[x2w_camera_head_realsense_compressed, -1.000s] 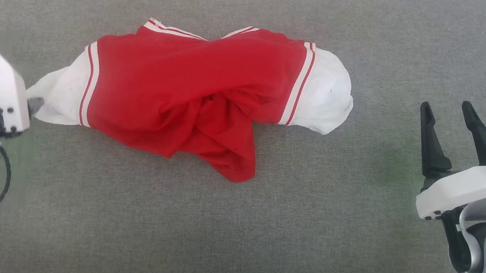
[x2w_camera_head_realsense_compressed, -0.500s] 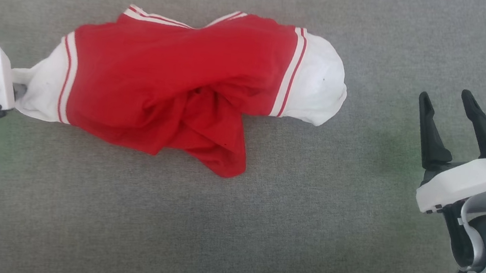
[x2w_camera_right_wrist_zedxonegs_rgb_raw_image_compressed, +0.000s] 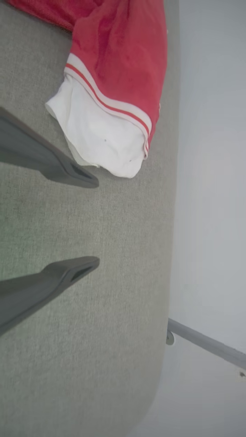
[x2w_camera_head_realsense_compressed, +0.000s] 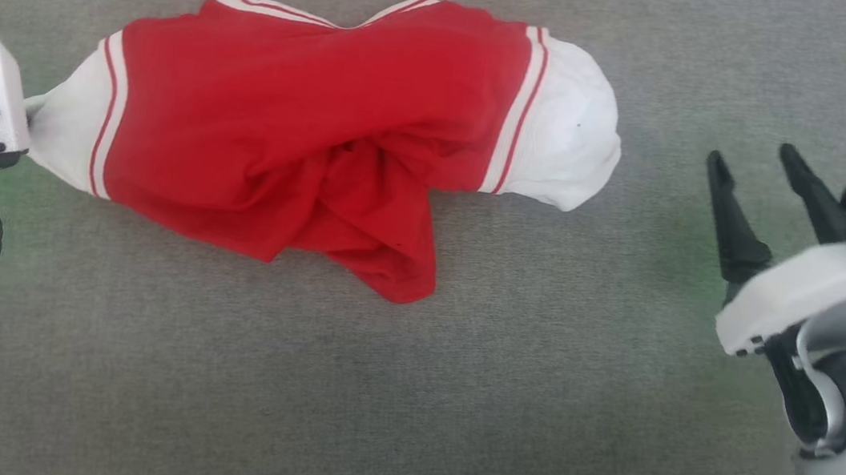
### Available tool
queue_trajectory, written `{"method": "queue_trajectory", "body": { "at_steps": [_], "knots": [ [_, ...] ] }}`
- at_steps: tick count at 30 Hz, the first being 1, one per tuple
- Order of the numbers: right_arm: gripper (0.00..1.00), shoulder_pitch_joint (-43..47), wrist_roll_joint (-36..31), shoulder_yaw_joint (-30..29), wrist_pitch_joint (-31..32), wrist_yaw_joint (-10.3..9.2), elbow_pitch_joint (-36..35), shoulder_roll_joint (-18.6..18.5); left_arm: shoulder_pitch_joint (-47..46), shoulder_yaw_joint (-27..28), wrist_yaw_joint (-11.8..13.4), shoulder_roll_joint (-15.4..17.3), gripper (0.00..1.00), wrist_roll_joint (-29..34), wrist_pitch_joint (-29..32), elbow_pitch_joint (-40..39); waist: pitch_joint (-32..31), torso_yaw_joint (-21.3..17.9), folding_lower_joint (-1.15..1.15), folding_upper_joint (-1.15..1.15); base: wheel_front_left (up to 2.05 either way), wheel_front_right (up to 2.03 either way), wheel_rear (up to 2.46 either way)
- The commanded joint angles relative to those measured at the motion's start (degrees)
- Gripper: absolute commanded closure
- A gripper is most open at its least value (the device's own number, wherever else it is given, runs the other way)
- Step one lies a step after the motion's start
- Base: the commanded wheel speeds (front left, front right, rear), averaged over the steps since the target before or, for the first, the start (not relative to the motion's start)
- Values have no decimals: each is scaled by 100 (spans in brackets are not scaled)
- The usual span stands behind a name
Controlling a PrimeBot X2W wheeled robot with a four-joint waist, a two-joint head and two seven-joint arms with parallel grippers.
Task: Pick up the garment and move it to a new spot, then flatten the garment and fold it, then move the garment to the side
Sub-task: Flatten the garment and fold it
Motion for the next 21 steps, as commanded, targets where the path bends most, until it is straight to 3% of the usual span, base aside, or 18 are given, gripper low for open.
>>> {"method": "queue_trajectory", "body": {
  "at_steps": [1,15,21],
  "knots": [
    [0,-132,52,56,141,1,47,-26,210,-107,-35,-128,100,-1,16,235,16,52,0,0,0,0,0],
    [0,-1893,760,878,1920,1,1415,-395,-467,-291,-310,-700,100,-13,-444,704,272,622,0,0,0,0,0],
    [0,-2396,665,1030,2811,1,2202,-408,-658,-332,-470,-895,100,-60,-591,942,354,804,0,0,0,0,0]
  ]
}}
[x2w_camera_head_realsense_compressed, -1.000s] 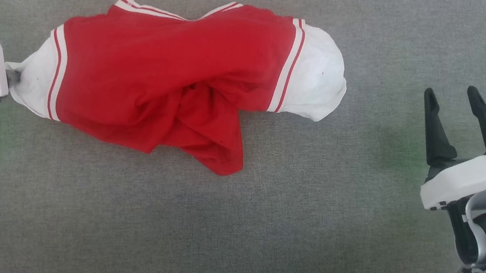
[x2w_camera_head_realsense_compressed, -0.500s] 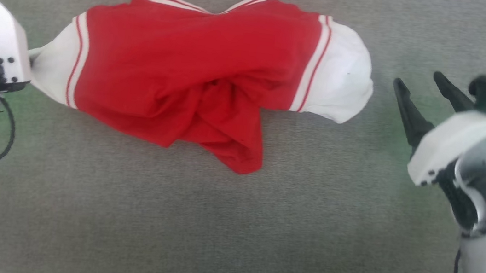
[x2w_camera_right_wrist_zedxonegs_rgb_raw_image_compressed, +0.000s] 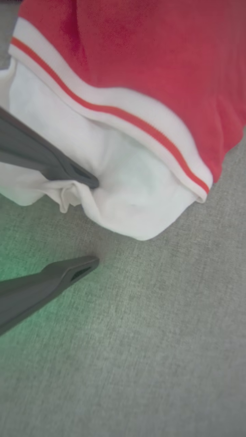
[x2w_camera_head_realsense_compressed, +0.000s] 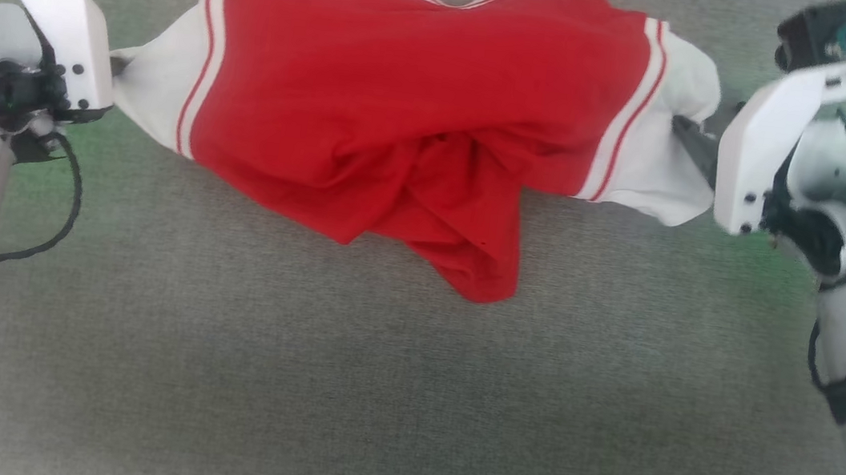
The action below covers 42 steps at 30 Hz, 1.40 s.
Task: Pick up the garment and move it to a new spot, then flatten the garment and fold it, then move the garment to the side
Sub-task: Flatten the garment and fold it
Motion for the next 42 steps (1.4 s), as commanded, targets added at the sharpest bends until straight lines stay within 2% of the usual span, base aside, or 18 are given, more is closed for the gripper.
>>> {"method": "queue_trajectory", "body": {
  "at_steps": [1,2,5,6,8,12,25,33,42],
  "knots": [
    [0,23,-8,50,91,1,126,21,183,-63,22,-126,100,-12,-12,168,33,48,0,-1,0,0,0],
    [0,-60,59,60,447,1,432,95,109,-70,-28,-171,100,-30,-80,277,59,99,0,-1,0,0,0],
    [0,-133,41,191,966,1,845,116,45,-91,-75,-249,100,-43,-178,448,78,167,0,-1,0,0,0],
    [100,-155,97,232,1057,1,905,125,26,-101,-88,-267,100,-37,-220,506,79,185,0,-1,0,0,0],
    [100,-181,144,350,1208,2,988,57,-17,-111,-123,-297,100,-34,-304,603,63,223,0,-1,0,0,0],
    [100,-287,319,271,999,-3,927,-116,-136,-109,-166,-256,100,-36,-448,781,-56,276,0,-1,0,0,0],
    [100,-634,949,345,424,0,53,-744,-882,-252,-442,-117,100,67,-863,576,-1040,272,0,-1,0,0,0],
    [100,-1025,1025,425,-111,0,-206,-918,-1357,-380,-499,59,100,169,-931,265,-1764,206,0,-1,0,0,0],
    [100,-1383,1180,625,-718,1,-19,-996,-1641,-466,-523,182,100,177,-933,2,-2477,184,0,-1,0,0,0]
  ]
}}
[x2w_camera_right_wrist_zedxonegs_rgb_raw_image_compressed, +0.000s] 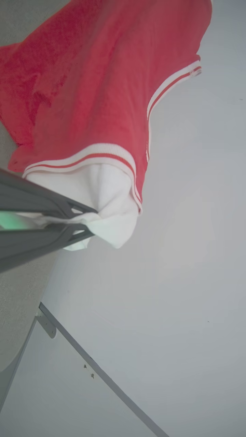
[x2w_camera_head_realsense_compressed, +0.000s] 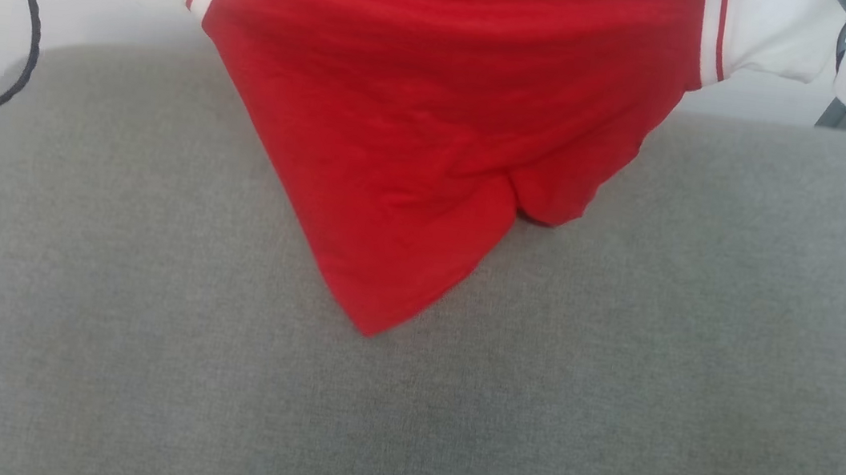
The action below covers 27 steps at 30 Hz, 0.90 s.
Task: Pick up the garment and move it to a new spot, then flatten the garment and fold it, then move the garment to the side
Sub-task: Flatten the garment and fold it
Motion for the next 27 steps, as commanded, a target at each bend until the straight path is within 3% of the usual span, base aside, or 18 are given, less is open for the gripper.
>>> {"method": "queue_trajectory", "body": {
  "at_steps": [1,14,20,27],
  "knots": [
    [100,-54,36,44,-73,1,25,-19,-91,-2,-19,38,100,45,10,-26,-212,-11,0,0,0,0,0],
    [100,-326,285,408,-343,0,250,-214,48,-76,-6,180,100,-76,116,-412,-561,-41,0,0,0,0,0],
    [100,-545,121,517,-730,0,441,-234,3,-103,2,203,100,8,-193,-613,-188,-86,0,0,0,0,0],
    [100,-1208,-437,427,-1999,1,982,-84,-453,-69,24,49,100,163,-1174,-654,686,-126,0,0,0,0,0]
  ]
}}
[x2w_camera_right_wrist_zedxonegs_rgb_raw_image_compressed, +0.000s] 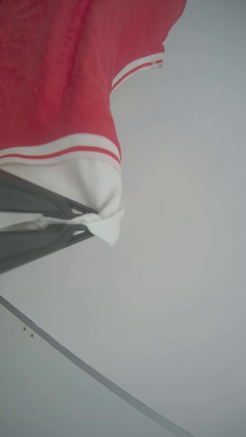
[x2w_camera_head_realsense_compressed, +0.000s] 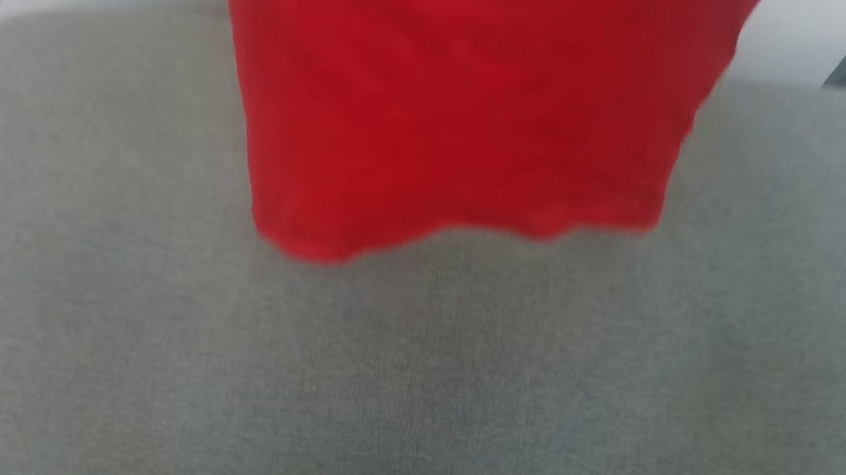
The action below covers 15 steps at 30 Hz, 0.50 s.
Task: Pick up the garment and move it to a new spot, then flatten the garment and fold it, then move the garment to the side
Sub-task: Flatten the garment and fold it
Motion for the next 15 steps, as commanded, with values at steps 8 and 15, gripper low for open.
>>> {"method": "queue_trajectory", "body": {
  "at_steps": [8,15],
  "knots": [
    [100,-1086,-1057,-208,-1843,0,908,261,-1047,8,35,-155,100,439,-1719,317,1230,-36,0,0,0,0,0],
    [100,-1545,-2050,-473,-2809,1,1722,470,-1475,-104,-28,-393,100,601,-3313,752,1532,79,0,0,0,0,0]
  ]
}}
